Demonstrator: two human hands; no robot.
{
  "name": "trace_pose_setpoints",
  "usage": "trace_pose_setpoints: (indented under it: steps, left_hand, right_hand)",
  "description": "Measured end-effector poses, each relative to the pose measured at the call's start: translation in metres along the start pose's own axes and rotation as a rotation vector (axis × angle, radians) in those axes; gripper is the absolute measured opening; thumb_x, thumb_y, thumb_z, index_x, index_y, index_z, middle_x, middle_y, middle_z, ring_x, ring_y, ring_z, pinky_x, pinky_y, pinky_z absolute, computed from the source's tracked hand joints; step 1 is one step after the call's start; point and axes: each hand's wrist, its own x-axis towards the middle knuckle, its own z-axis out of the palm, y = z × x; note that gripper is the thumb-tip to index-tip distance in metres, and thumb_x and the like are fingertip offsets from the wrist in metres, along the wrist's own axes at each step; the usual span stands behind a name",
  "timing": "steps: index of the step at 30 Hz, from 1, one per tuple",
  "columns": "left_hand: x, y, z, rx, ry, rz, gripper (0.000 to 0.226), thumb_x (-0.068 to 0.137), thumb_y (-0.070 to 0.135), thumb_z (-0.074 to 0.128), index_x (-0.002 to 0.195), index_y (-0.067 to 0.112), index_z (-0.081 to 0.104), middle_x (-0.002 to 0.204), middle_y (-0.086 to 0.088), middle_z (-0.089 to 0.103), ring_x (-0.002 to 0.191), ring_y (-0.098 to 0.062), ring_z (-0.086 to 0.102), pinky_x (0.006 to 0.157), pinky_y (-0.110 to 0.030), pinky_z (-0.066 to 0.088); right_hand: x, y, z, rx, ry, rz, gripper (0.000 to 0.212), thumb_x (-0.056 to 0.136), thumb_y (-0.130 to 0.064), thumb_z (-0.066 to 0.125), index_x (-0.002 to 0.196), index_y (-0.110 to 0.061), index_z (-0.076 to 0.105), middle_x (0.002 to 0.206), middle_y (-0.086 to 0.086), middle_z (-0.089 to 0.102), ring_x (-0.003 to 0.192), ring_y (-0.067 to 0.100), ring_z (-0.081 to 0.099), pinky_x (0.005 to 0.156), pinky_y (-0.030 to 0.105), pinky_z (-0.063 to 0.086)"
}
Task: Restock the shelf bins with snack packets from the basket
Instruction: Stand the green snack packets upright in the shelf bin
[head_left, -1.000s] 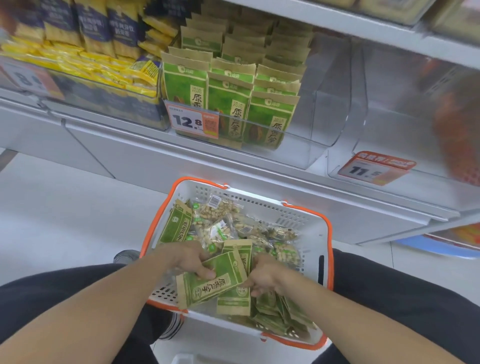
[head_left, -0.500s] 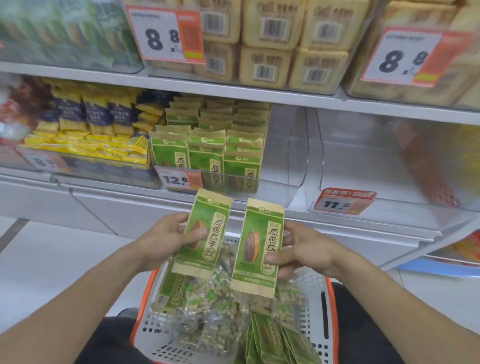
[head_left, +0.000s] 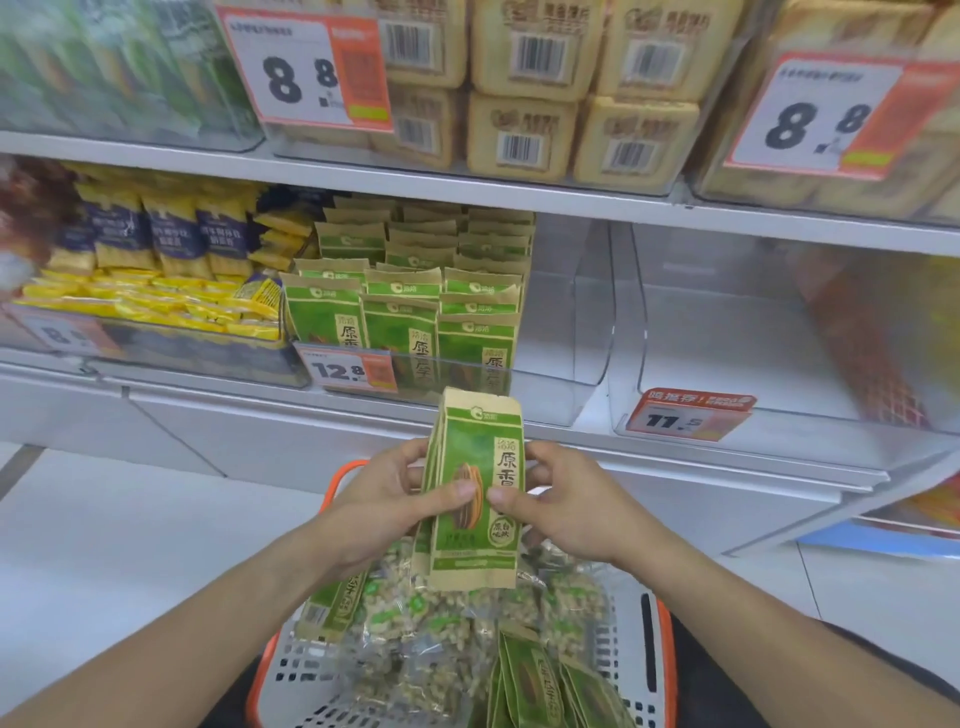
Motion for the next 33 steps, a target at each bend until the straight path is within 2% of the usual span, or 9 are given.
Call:
trace_pose_setpoints:
  steps: [3,6,10,14,19,22,28,31,33]
  left_hand:
    - [-0.002,0.002,0.004,0.022,-0.019,0.007,0.054,0.078,0.012,0.076,0.128,0.008,0.058,0.114,-0.019,0.071,0.105,-0.037,0.069,0.091,-0.051,0.056]
    - [-0.003,0.002,0.004,0.054,-0.067,0.025,0.049,0.081,0.008,0.073,0.128,0.006,0.060,0.121,-0.015,0.069,0.111,-0.034,0.067,0.095,-0.049,0.054]
    - [0.000,0.005,0.007,0.054,-0.040,0.023,0.048,0.081,0.015,0.080,0.125,0.007,0.062,0.123,-0.011,0.068,0.110,-0.031,0.068,0.094,-0.048,0.054]
    - [0.004,0.009,0.011,0.322,0.101,0.102,0.075,0.064,0.042,0.091,0.129,0.024,0.057,0.115,0.001,0.070,0.102,-0.016,0.070,0.084,-0.042,0.060]
    - [0.003,0.017,0.009,0.440,0.108,0.205,0.070,0.064,0.036,0.088,0.127,0.031,0.058,0.103,0.005,0.074,0.097,-0.012,0.071,0.087,-0.039,0.059]
    - [0.002,0.021,0.004,0.577,0.117,0.262,0.071,0.067,0.041,0.090,0.130,0.038,0.059,0.112,0.013,0.072,0.107,-0.005,0.066,0.096,-0.034,0.054]
    - [0.002,0.028,0.016,0.685,0.021,0.341,0.064,0.074,0.027,0.087,0.130,0.040,0.059,0.116,0.026,0.068,0.109,0.005,0.063,0.096,-0.026,0.052]
    - [0.002,0.032,0.018,0.600,0.109,0.376,0.059,0.070,0.033,0.087,0.123,0.037,0.063,0.112,0.021,0.071,0.105,0.001,0.066,0.092,-0.034,0.057]
    - [0.003,0.037,0.020,0.538,0.199,0.456,0.054,0.071,0.038,0.084,0.121,0.037,0.062,0.111,0.019,0.070,0.103,-0.002,0.066,0.088,-0.032,0.058]
  right_hand:
    - [-0.002,0.003,-0.006,-0.095,-0.066,0.025,0.057,0.081,-0.045,0.079,0.129,-0.031,0.052,0.117,-0.008,0.069,0.097,0.010,0.071,0.087,0.042,0.059]
    - [0.000,0.000,-0.020,0.239,-0.138,0.133,0.084,0.066,-0.027,0.092,0.136,-0.028,0.046,0.127,-0.001,0.065,0.101,0.021,0.072,0.086,0.046,0.060]
    - [0.003,-0.008,-0.032,0.413,-0.140,0.125,0.059,0.074,-0.003,0.083,0.127,-0.010,0.058,0.119,0.010,0.070,0.097,0.031,0.073,0.079,0.048,0.061]
    - [0.004,-0.006,-0.031,0.507,-0.065,0.134,0.045,0.080,-0.002,0.078,0.122,0.000,0.059,0.111,0.013,0.073,0.095,0.033,0.073,0.081,0.048,0.061]
    - [-0.001,-0.003,-0.050,0.361,-0.052,0.043,0.055,0.069,-0.015,0.086,0.115,0.001,0.061,0.106,0.014,0.075,0.100,0.030,0.072,0.091,0.048,0.057]
    - [-0.004,-0.005,-0.064,0.132,0.062,-0.132,0.056,0.059,-0.019,0.093,0.107,-0.008,0.065,0.102,0.006,0.075,0.098,0.019,0.072,0.088,0.036,0.055]
    - [-0.007,-0.012,-0.053,-0.118,-0.029,-0.204,0.054,0.061,-0.030,0.095,0.106,-0.020,0.066,0.096,-0.005,0.076,0.089,0.010,0.073,0.080,0.043,0.060]
    - [-0.011,-0.020,-0.055,-0.092,0.044,-0.256,0.052,0.062,-0.027,0.095,0.104,-0.018,0.066,0.091,-0.007,0.077,0.083,0.010,0.074,0.075,0.037,0.061]
    - [-0.014,-0.026,-0.063,-0.058,0.145,-0.289,0.051,0.060,-0.026,0.094,0.102,-0.019,0.066,0.087,-0.011,0.077,0.079,0.006,0.074,0.071,0.027,0.060]
